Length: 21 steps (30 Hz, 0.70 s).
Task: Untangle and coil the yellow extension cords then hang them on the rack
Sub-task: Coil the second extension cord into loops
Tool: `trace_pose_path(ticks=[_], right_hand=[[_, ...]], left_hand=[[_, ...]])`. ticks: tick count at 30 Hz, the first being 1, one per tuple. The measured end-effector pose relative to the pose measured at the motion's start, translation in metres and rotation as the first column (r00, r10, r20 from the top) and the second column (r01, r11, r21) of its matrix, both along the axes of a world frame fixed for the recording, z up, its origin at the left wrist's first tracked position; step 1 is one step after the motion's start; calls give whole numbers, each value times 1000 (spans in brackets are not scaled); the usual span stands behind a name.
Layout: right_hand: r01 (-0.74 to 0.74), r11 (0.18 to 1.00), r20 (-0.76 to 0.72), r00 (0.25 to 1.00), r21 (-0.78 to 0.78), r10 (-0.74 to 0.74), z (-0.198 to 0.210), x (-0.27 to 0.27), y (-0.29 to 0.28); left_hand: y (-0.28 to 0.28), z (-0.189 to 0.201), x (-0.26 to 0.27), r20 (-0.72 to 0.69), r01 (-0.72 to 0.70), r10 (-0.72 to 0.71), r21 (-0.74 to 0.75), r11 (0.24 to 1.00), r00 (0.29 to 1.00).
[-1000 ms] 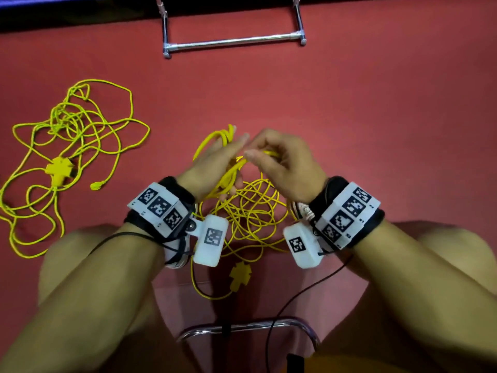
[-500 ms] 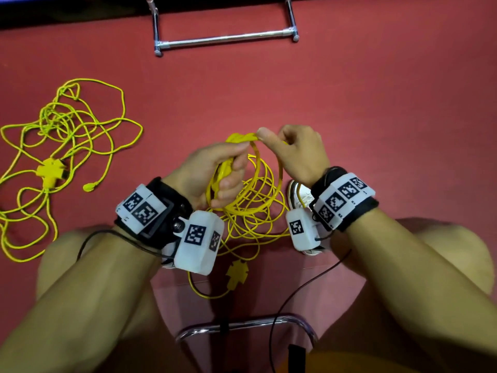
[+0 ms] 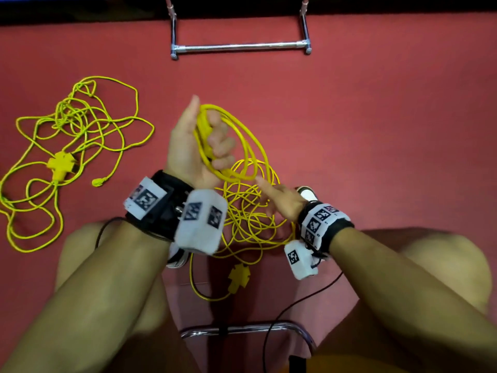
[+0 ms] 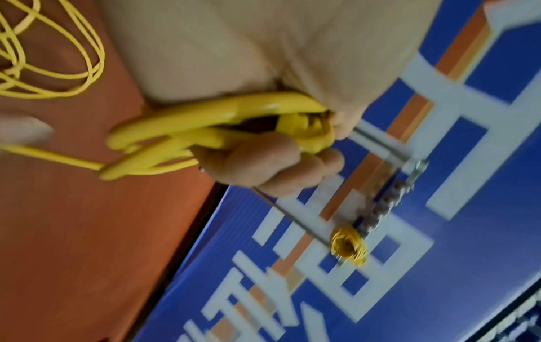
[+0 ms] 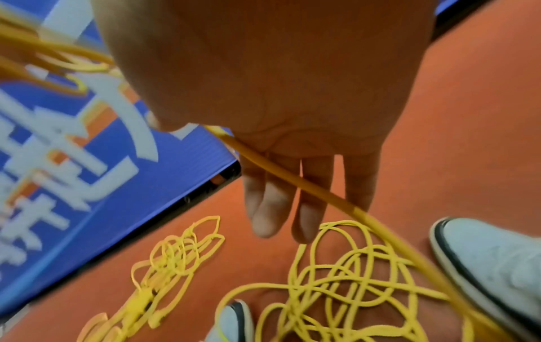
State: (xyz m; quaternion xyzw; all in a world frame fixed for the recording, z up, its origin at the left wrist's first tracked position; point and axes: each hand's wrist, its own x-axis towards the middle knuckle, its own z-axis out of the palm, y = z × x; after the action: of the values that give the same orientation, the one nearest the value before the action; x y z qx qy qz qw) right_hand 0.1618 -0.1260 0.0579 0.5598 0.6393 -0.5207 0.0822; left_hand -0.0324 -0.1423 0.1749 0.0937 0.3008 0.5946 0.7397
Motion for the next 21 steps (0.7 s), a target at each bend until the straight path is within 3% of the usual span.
trace_pose_path(ticks=[3,5,9,14,18,19,21], right_hand=[[-244,969,243,942,29,230,-26,9,-8],[-306,951,270,920,48,283,-32,11,-11],[-369,921,113,927,122,356,-8,2,-16],[-436,785,-101,845,441,525,26,-17,-31],[-215,698,-266,817,683,511,51,-15,-24],[-125,686,-307,827,717,471,58,-13,-20],[82,652,-404,840,754,362,66,-8,-12]], left_hand=[[7,5,-21,76,-200,198,20,980,977],[9,5,-25,-75,-329,327,-15,944,942],[11,-5,-14,-454,-444,404,20,896,794],[12,-20,-8,-797,-315,336,193,929,502],[8,-34,-5,-978,-27,168,166,986,126],[7,-39,-4,-991,30,113,116,993,71],[5,-39,2,-998,107,-35,-30,994,48]])
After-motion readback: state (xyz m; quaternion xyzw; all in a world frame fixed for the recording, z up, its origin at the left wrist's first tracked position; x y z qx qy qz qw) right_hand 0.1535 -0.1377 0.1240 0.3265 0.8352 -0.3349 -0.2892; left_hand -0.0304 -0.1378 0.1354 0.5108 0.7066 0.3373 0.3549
